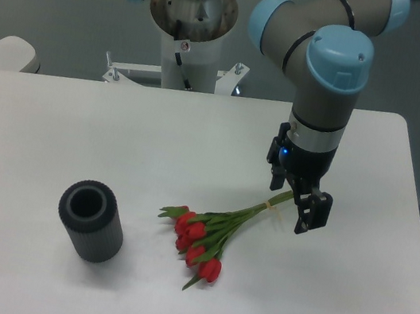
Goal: Pick up the flowers from the table
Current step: 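Move the open gripper over the red tulip stems and lower it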
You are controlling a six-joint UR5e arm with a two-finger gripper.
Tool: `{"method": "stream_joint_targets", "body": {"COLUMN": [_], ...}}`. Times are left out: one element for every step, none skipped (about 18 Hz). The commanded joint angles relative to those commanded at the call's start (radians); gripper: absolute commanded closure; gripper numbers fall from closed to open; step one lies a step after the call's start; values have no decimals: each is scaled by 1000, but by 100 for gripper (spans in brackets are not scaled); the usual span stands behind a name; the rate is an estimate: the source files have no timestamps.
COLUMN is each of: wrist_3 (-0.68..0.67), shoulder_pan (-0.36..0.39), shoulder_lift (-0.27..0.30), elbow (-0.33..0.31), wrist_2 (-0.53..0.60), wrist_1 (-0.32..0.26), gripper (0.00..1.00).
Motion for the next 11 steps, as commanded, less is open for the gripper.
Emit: {"method": "stream_joint_targets", "body": {"wrist_3": [-5, -8, -12, -17, -29, -43, -51, -54, -58, -74, -112], "shoulder_pan": [-5, -8, -8, -8, -8, -9, -9, -9, -11, -18, -31], "shoulder_lift": [-2, 0, 0, -2, 0, 0, 0, 0, 2, 2, 2], "elbow": [-3, -11, -12, -12, -12, -14, -15, -21, -29, -35, -43], "wrist_2": [0, 0, 2, 2, 2, 3, 8, 26, 59, 93, 121], "wrist_1": [3, 6, 8, 8, 9, 9, 8, 2, -3, -8, -9], "gripper": [0, 0, 0, 0, 0, 0, 0, 0, 0, 0, 0]}}
